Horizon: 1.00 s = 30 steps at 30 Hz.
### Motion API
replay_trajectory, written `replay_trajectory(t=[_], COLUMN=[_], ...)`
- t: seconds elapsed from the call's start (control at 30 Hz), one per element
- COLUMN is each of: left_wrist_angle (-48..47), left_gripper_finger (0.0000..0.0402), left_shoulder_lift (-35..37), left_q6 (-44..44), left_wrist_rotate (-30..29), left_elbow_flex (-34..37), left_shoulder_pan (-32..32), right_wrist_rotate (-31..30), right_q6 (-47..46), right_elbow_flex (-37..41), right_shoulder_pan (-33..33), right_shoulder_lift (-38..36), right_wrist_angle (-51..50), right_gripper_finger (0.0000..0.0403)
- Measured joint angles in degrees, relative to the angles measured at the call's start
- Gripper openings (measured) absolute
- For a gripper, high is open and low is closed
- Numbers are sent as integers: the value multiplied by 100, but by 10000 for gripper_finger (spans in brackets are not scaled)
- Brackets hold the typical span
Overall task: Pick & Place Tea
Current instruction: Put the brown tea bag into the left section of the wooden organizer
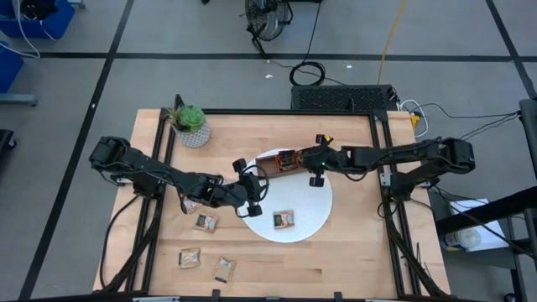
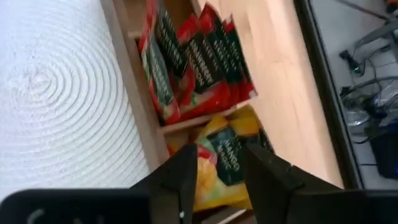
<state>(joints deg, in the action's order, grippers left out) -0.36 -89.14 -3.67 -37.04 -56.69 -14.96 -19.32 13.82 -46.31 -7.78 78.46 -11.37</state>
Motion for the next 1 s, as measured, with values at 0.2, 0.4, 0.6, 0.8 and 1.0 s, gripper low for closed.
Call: replay_trajectory(t=[0.2, 0.4, 0.6, 0.8, 1.0], left_wrist_angle=[-253, -410, -404, -410, -418], left_gripper_finger=[104, 104, 104, 104, 104], left_shoulder_lift=[-1, -2, -2, -2, -2], left_q6=[-218, -320, -467, -605, -740], left_wrist_rotate=[37, 160, 160, 160, 157], left_elbow_flex=[-4, -4, -4, -5, -6], left_shoulder_pan=[0, -1, 0, 0, 0], right_wrist_rotate=[1656, 2503, 1187, 859, 844], right_q6=[-842, -1126, 164, 636, 856], right_elbow_flex=[-1, 24, 40, 31, 36], right_shoulder_pan=[360, 1378, 2414, 2934, 2963], right_shoulder_lift=[-7, 143, 779, 1431, 2037], right_wrist_angle=[37, 789, 1124, 1985, 2294], right_gripper_finger=[110, 106, 171, 218, 210])
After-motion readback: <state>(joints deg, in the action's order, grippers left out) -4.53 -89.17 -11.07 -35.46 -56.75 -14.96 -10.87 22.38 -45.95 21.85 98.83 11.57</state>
